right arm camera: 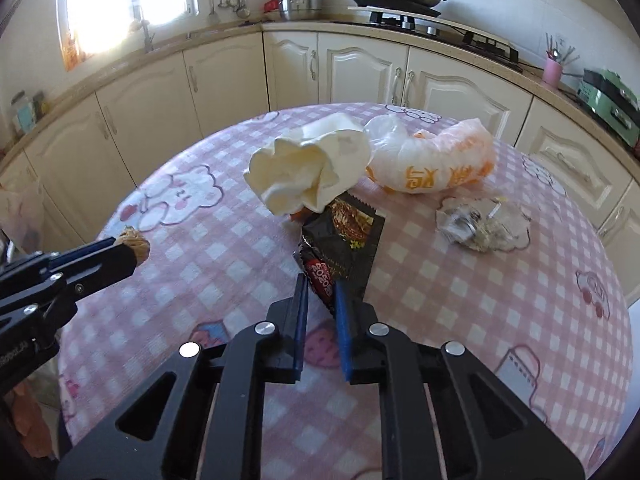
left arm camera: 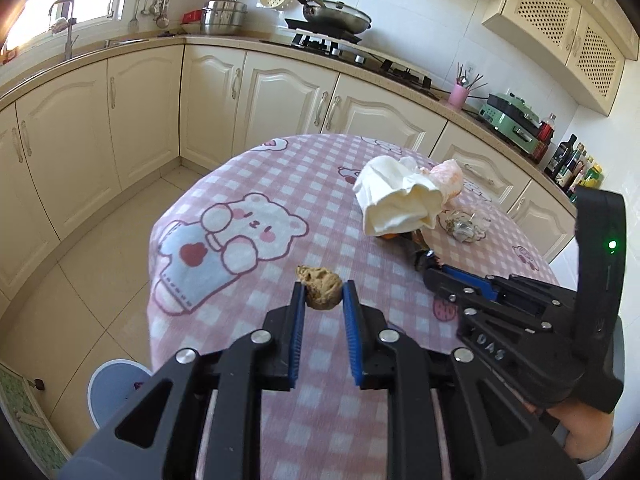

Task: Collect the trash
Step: 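Grasp the dark snack packet with the right gripper while the left holds the crumb, then carry the crumb and dark packet over the blue bin and open both grippers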

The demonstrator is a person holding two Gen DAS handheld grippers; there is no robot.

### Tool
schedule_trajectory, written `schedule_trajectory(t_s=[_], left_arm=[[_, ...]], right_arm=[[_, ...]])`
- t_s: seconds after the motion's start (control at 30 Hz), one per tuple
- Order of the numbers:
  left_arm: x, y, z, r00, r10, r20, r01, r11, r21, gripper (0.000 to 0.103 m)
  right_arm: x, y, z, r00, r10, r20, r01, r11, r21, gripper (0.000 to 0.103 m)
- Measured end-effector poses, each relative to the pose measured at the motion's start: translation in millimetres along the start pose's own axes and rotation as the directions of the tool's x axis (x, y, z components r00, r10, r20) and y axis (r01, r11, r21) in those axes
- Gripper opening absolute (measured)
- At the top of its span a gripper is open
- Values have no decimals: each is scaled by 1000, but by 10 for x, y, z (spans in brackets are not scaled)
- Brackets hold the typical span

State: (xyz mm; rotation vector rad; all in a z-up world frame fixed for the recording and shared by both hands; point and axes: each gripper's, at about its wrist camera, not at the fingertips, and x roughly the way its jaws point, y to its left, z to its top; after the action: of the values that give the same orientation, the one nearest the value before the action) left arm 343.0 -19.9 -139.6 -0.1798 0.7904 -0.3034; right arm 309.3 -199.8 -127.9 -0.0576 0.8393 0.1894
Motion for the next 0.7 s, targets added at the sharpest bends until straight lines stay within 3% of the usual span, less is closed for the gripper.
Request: schedule_trajectory(t_s=[0.4,0.7], left_arm=[[-585,185,-298,999,-26,46,28,998,-47,18],[-969,585,-522,997,12,83,-3,995,-100,18]], right_arm=[[-802,434,-267,992,55,109,-53,998,-22,6],[-937,1098,-274,979,156,128,-144,985,-94,6]])
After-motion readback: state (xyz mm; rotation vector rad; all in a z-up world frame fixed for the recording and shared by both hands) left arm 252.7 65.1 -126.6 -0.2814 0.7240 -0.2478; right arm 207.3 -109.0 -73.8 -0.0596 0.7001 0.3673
